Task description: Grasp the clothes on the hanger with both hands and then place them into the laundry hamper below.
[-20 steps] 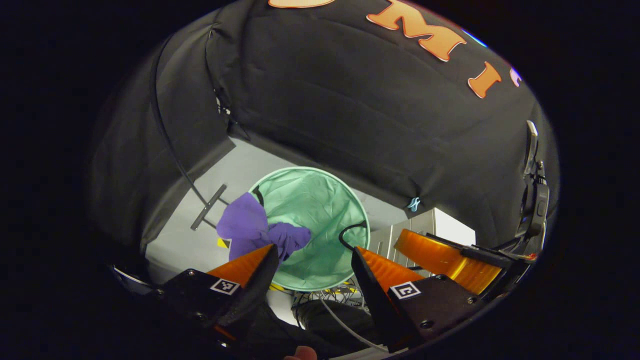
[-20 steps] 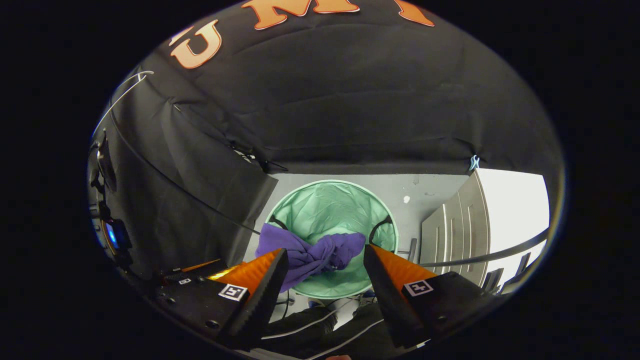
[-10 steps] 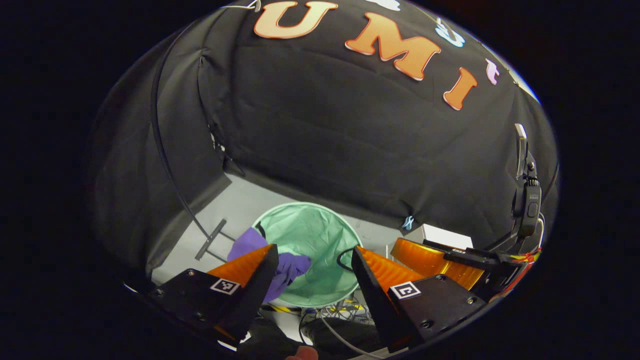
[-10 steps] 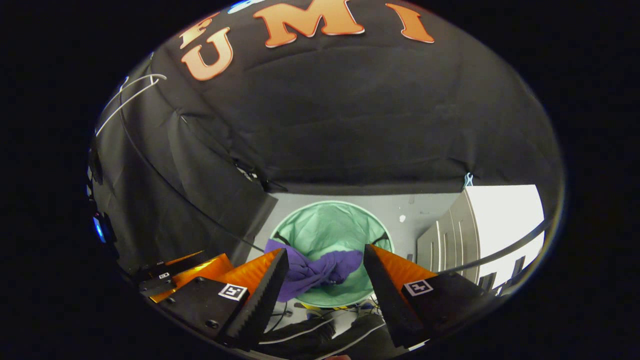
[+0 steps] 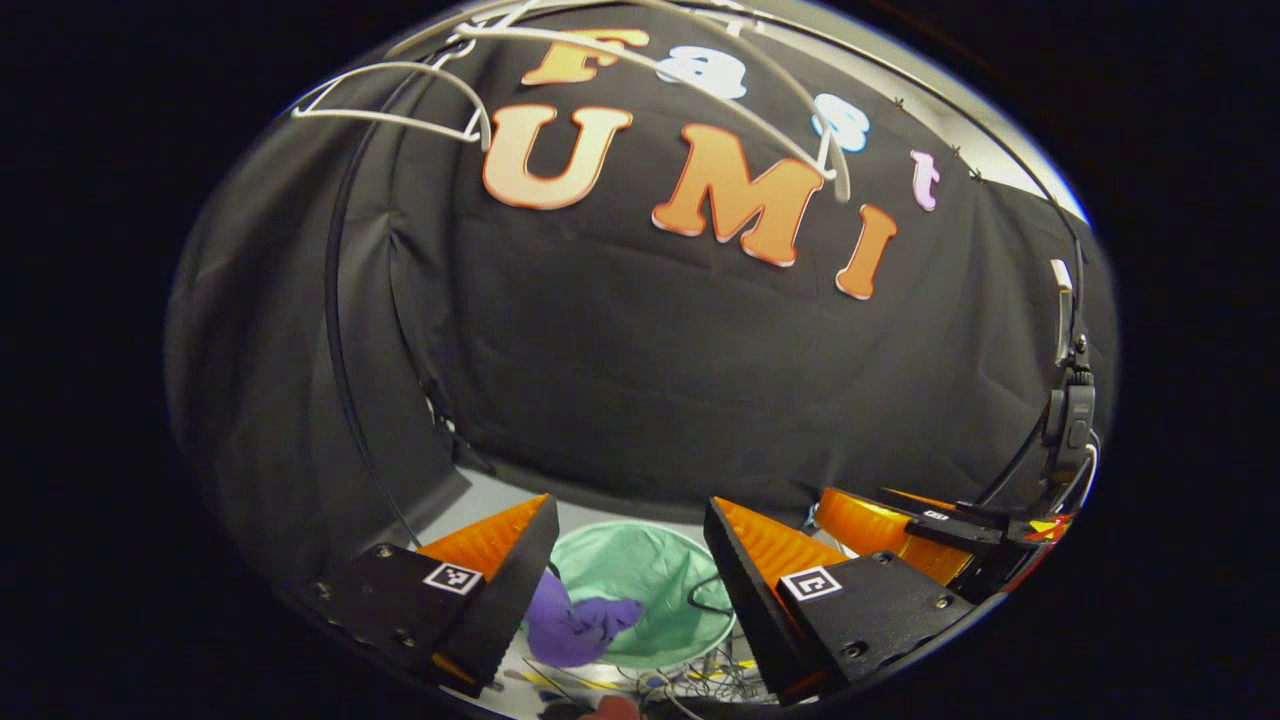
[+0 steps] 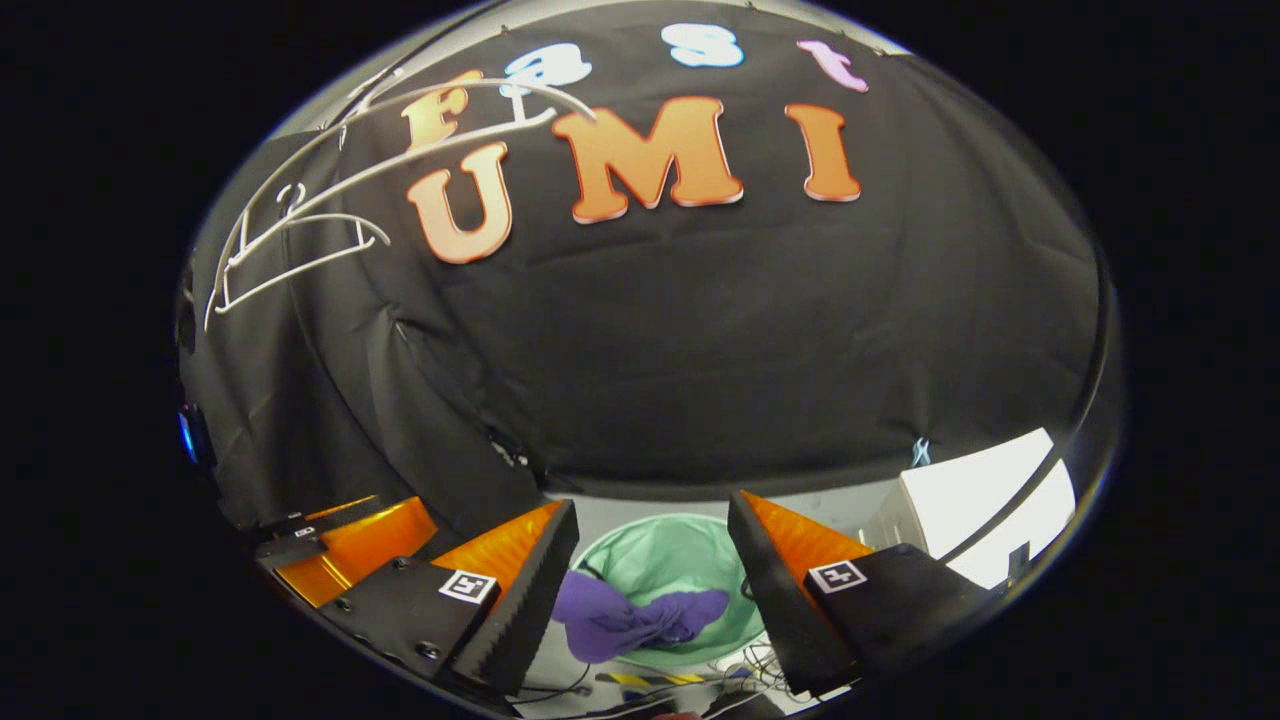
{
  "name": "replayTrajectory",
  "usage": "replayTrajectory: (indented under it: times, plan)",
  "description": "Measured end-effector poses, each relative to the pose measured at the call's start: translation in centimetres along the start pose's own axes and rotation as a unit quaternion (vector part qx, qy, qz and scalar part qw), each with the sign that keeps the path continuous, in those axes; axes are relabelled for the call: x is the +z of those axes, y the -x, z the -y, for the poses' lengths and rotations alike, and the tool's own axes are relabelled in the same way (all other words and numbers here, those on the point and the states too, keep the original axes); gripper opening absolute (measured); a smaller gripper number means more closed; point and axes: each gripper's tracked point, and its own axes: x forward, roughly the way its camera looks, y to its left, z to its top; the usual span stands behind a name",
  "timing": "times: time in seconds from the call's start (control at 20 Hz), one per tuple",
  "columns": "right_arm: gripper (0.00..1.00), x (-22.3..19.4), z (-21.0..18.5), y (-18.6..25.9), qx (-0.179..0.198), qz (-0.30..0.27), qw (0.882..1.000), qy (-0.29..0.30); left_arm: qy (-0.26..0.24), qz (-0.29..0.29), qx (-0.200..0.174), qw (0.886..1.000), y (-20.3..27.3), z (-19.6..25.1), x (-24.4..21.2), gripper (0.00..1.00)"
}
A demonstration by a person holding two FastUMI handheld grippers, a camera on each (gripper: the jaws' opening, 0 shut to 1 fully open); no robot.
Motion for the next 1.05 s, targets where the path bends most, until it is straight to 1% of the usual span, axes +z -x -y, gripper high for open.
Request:
replayTrajectory:
  times: [0.05,0.15,0.2,0.25,0.4,0.45,0.55,0.65,0.8,0.9,1.05]
  plan:
    - [0.98,1.5,-0.5,0.9,-0.003,0.021,1.0,0.002,-0.007,0.018,0.002,1.0,0.2,0.1,1.4,0.94]
    - [0.98,4.7,-2.3,2.9,0.01,0.064,0.998,0.002,-0.012,0.059,0.01,0.998,1.5,0.1,4.3,0.93]
    - [0.98,5.9,-2.5,4.0,0.014,0.084,0.996,0.006,-0.012,0.087,0.008,0.996,2.6,0.4,5.8,0.94]
    - [0.98,6.9,-2.1,5.2,0.017,0.101,0.995,0.012,-0.015,0.103,0.006,0.995,3.4,0.9,6.9,0.93]
    - [0.98,10.0,-1.3,8.8,0.027,0.14,0.989,0.028,-0.017,0.142,0.017,0.99,5.4,2.1,9.2,0.93]
    - [0.89,10.6,-0.8,10.1,0.033,0.147,0.988,0.031,-0.008,0.155,0.02,0.988,6.3,2.5,10.0,0.87]
    - [0.89,12.0,0.3,12.6,0.042,0.17,0.984,0.041,0.007,0.174,0.03,0.984,8.5,2.9,12.1,0.87]
    - [0.88,14.0,2.2,15.1,0.037,0.193,0.979,0.056,0.005,0.201,0.044,0.979,11.0,3.5,13.7,0.87]
    - [0.88,14.6,3.9,18.9,0.046,0.198,0.977,0.058,-0.006,0.229,0.064,0.971,14.9,5.3,14.8,0.86]
    - [0.89,14.8,5.0,21.0,0.051,0.206,0.975,0.06,-0.007,0.246,0.07,0.967,17.0,6.4,15.1,0.86]
    - [0.88,14.8,6.5,24.0,0.05,0.219,0.972,0.072,-0.001,0.253,0.072,0.965,18.9,7.6,14.7,0.87]
